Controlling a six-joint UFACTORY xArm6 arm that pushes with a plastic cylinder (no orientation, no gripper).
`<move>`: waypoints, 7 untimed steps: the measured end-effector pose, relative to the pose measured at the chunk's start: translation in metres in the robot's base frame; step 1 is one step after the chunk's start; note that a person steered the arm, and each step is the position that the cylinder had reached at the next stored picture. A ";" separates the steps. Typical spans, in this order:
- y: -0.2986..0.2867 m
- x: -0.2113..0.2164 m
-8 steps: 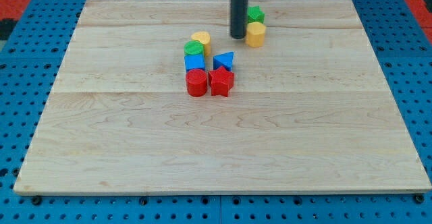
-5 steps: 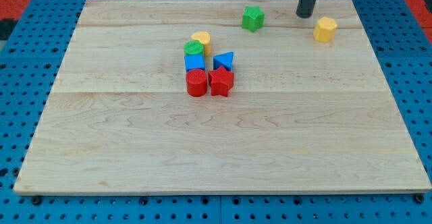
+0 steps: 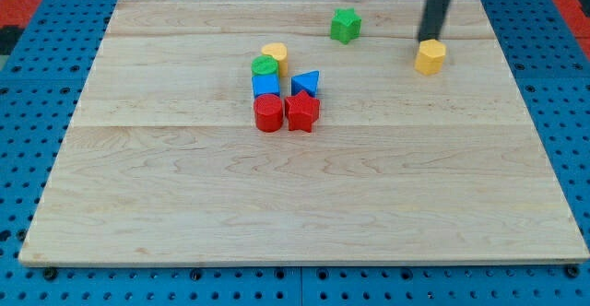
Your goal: Push the yellow hexagon into the blue triangle
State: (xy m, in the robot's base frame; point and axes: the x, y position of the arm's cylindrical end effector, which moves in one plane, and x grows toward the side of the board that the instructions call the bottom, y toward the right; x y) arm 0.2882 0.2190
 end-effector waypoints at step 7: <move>-0.190 0.048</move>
State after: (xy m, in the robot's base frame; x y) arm 0.3364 0.0292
